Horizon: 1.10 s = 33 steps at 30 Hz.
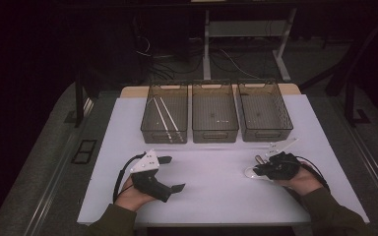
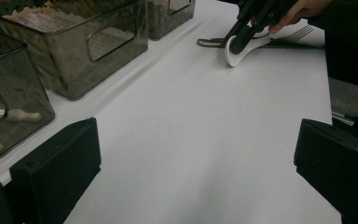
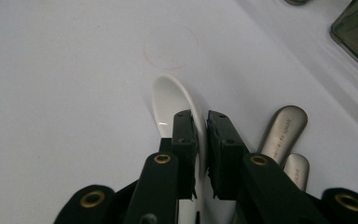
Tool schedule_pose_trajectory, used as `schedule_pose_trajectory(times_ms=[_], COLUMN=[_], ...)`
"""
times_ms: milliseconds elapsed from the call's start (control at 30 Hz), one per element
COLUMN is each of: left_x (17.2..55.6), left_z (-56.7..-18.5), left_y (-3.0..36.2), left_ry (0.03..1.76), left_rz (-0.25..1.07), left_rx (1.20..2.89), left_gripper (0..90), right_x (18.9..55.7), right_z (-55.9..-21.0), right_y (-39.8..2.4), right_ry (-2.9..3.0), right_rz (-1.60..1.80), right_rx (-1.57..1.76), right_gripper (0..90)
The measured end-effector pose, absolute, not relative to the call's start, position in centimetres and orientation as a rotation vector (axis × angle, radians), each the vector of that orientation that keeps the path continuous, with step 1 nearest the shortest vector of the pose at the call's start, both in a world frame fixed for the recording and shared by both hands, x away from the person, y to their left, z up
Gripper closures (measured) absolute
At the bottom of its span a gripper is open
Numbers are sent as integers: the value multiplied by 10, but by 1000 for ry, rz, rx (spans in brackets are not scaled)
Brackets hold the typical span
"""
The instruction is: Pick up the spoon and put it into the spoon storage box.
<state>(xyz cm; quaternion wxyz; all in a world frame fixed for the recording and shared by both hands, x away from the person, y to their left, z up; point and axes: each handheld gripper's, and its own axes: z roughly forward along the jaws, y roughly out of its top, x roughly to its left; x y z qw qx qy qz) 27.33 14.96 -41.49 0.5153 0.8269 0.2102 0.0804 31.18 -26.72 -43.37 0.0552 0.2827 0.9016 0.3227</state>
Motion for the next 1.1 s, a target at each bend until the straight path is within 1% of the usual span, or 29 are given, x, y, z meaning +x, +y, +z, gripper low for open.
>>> schedule_pose_trajectory(times_ms=[267, 633, 1100], left_x=[274, 277, 276], left_z=[-415, -421, -422], left_y=[150, 155, 157], left_ry=[506, 525, 538], left_rz=[193, 164, 162], left_rx=[1982, 1965, 1957], left_gripper=[0, 0, 0], right_x=[311, 313, 316], right_z=[-430, -416, -397], right_y=[-267, -273, -275], right_ry=[2736, 2677, 2613], right_rz=[968, 1038, 1088], right_rx=[858, 900, 971], right_gripper=[835, 835, 836])
